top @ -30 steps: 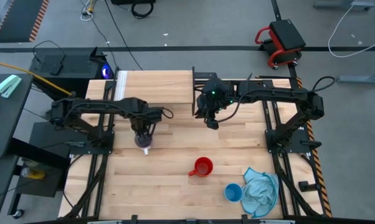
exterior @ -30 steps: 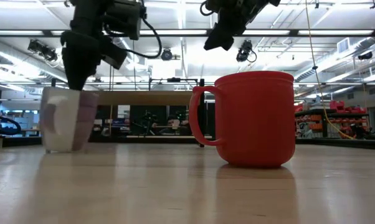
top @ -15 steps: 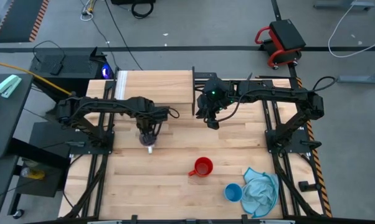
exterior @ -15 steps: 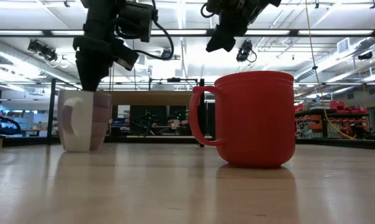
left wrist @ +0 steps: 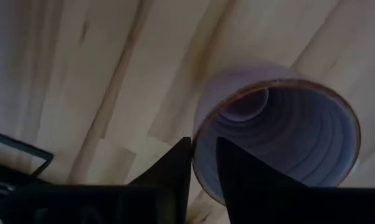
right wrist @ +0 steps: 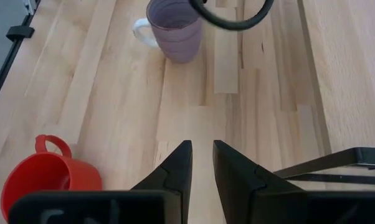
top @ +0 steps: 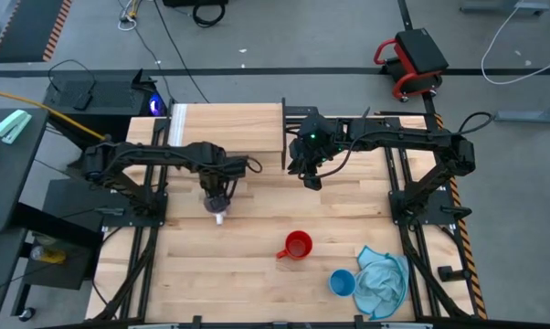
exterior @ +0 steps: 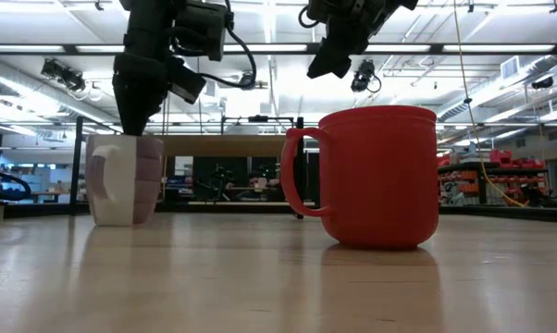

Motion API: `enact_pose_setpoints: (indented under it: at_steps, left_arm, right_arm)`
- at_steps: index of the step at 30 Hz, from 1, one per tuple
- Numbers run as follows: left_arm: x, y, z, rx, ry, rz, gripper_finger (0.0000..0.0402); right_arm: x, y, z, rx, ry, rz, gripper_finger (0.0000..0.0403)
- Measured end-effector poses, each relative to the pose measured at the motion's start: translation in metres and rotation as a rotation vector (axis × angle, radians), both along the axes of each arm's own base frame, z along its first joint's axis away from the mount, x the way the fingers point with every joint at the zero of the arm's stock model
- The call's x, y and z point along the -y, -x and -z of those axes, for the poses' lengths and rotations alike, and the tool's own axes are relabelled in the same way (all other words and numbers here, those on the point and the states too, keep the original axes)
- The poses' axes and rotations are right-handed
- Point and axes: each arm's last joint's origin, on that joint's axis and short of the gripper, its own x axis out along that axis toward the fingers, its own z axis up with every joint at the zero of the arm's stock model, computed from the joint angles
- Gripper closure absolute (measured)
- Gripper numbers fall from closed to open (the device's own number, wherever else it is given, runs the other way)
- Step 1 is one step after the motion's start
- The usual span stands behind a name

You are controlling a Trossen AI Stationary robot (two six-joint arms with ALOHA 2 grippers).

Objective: Stack small to large cups/mugs on shelf
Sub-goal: Put the purple mug on the shelf

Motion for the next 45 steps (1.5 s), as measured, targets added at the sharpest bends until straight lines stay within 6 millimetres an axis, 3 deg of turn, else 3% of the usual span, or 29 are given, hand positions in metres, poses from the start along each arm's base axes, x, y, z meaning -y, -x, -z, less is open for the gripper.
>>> enact_pose_setpoints:
  at_steps: [15, 22, 28, 38, 45]
  left_arm:
    - [0.007, 0.021, -0.027, 0.072, -0.005, -0.206, 0.0287]
    - [0.015, 0.017, -0.023, 0.047, 0.058, -0.283, 0.0290]
    - [0.009, 0.021, -0.023, 0.022, 0.040, -0.403, 0.0283]
    - [0.010, 0.025, 0.000, 0.005, 0.056, -0.466, 0.0283]
    - [0.008, 0.023, 0.004, 0.027, 0.054, -0.489, 0.0290]
  right_arm:
    - [0.000, 0.001, 0.001, -0.012, -0.002, -0.001, 0.0330]
    - [0.000, 0.001, 0.001, -0.011, 0.002, -0.005, 0.0330]
    - [0.000, 0.001, 0.001, -0.009, 0.003, -0.012, 0.0330]
    - [-0.001, 0.001, 0.001, -0.004, -0.007, -0.028, 0.0330]
    - [-0.001, 0.001, 0.000, -0.003, -0.004, -0.031, 0.0330]
